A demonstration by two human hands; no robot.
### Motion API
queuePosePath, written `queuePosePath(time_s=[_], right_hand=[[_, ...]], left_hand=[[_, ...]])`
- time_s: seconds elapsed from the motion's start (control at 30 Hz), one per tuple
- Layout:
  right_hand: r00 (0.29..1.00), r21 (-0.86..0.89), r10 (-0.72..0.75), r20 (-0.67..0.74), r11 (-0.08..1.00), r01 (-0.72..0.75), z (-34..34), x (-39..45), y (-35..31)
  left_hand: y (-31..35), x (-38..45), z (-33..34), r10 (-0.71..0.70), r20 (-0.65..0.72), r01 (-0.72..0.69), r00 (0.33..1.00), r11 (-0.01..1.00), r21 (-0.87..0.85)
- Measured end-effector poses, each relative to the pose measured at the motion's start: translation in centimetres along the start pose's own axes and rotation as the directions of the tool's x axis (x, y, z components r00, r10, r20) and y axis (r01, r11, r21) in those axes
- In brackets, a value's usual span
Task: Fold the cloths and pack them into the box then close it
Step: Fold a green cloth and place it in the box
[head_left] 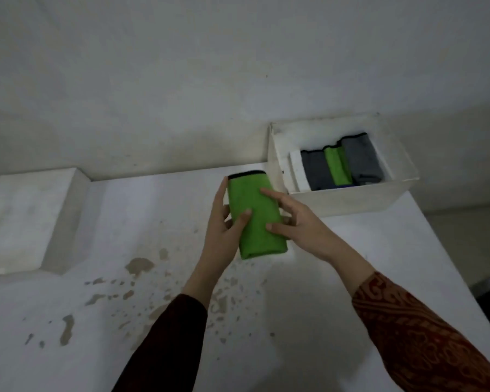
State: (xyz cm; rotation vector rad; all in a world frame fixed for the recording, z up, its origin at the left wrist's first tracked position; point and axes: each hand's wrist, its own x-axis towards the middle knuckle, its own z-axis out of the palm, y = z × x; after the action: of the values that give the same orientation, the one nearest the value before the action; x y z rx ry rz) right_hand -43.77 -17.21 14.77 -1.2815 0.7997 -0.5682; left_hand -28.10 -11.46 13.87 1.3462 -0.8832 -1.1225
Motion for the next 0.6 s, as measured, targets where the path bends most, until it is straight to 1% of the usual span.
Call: queuePosePath(time_s=[0.03, 0.1, 0.2, 0.33, 0.4, 0.43, 0.5, 0.53, 0.6], right_hand=[[1.000, -0.008, -0.015, -0.016, 1.000, 0.015, -1.6, 0.3, -0.8], [0.998, -0.044, -0.051, -0.039, 0.998, 0.049, -5.4, 1.1, -2.2], [0.995, -0.143, -0.078, -0.057, 0.987, 0.069, -10.4, 3.0, -3.4], [0.998, -0.295, -0.035, -0.058, 0.955, 0.017, -16.0, 7.0, -2.8], [0.998, -0.410, 0.019, -0.068, 0.911, -0.045, -17.8, 9.0, -1.8], [0.996, -0.468, 0.051, -0.075, 0.880, -0.080, -18.4, 9.9, -1.2], [0.992, -0.557, 0.095, -0.080, 0.822, -0.123, -19.1, 11.7, -0.1], [0.992, -0.599, 0.109, -0.071, 0.790, -0.130, -19.1, 12.4, 0.4], [0.990, -0.692, 0.138, -0.036, 0.711, -0.124, -19.0, 14.0, 1.3]], left_hand=[[0.7, 0.9, 1.1, 0.031, 0.077, -0.034, 0.997, 0.999, 0.033], [2.0, 3.3, 3.9, 0.046, 0.179, -0.072, 0.983, 0.987, 0.145], [3.0, 7.6, 7.8, 0.011, 0.263, -0.100, 0.965, 0.940, 0.326], [3.0, 13.3, 12.6, -0.089, 0.279, -0.108, 0.956, 0.779, 0.618], [1.7, 15.4, 14.5, -0.135, 0.283, -0.107, 0.950, 0.709, 0.697], [1.1, 16.1, 15.2, -0.148, 0.291, -0.106, 0.945, 0.704, 0.702], [-0.9, 17.9, 16.2, -0.181, 0.268, -0.046, 0.946, 0.744, 0.666], [-1.9, 18.8, 16.3, -0.213, 0.267, -0.039, 0.940, 0.710, 0.703], [-4.4, 20.8, 16.1, -0.305, 0.244, -0.043, 0.921, 0.542, 0.839]])
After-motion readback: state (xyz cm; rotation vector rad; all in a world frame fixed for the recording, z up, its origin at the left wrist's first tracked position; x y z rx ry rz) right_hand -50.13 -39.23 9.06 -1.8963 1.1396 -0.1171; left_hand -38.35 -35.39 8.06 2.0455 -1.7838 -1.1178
